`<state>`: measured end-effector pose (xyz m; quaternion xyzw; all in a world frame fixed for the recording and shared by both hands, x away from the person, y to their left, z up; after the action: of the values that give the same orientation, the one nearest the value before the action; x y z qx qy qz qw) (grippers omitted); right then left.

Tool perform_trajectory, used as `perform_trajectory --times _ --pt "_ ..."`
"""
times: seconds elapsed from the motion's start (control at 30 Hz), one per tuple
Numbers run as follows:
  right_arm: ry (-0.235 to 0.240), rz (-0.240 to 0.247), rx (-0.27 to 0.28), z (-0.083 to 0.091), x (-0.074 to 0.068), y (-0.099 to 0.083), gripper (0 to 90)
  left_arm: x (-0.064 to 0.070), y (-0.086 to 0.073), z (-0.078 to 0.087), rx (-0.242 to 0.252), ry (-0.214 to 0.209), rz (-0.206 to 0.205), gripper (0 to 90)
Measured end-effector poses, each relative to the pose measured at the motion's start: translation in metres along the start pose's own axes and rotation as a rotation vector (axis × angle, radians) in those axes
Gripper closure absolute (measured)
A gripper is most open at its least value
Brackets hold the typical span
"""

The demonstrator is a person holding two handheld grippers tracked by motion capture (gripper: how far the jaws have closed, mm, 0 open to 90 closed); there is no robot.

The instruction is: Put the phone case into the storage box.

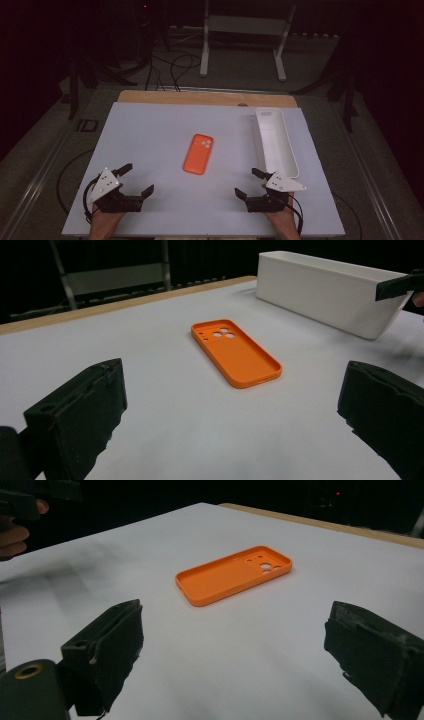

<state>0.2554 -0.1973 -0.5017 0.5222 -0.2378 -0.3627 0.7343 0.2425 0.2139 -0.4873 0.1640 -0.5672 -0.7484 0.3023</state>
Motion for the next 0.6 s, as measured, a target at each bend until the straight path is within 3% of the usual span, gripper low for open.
perform_trajectory --times 0.6 --pt "-0.004 0.011 -0.003 -0.0002 -0.0032 -0.0002 8.8 -0.0002 0.0010 0.0003 -0.001 0.012 -0.003 0.1"
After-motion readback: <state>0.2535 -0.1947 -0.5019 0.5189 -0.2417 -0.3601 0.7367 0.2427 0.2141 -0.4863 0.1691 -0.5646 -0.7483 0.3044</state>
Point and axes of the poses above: each handheld gripper's, and its own axes: z roughly backward along the jaws, y roughly out of its top, x roughly to its right, the point moved 3 cm from there along -z, roughly forward along the jaws, and after that the axes turned 10 degrees about -y, right-handed, at the moved point
